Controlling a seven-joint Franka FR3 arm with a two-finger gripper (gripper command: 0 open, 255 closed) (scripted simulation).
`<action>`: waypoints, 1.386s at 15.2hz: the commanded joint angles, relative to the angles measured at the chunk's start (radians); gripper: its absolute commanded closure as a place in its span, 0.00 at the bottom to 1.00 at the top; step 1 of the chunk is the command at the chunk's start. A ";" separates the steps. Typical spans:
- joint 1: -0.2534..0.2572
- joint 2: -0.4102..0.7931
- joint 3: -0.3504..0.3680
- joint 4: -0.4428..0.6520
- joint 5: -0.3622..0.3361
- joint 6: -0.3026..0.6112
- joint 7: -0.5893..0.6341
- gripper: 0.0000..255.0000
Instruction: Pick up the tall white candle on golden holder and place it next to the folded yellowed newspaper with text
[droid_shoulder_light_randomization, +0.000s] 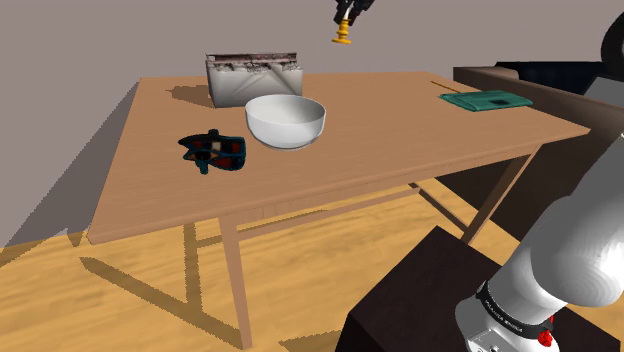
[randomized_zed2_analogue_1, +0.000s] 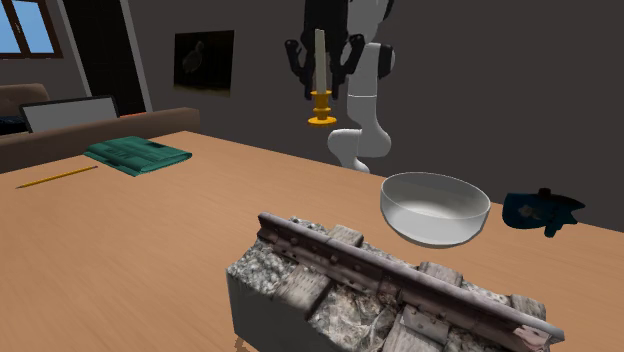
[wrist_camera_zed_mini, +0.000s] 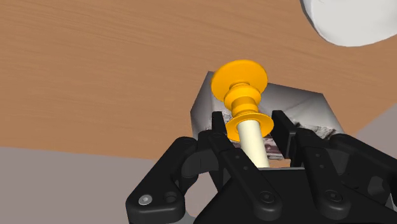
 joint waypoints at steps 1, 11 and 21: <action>-0.001 0.017 -0.001 0.051 0.002 -0.034 0.001 1.00; -0.092 -0.185 -0.114 -0.237 0.050 0.031 -0.215 1.00; -0.172 -0.273 -0.263 -0.362 0.081 0.034 -0.449 1.00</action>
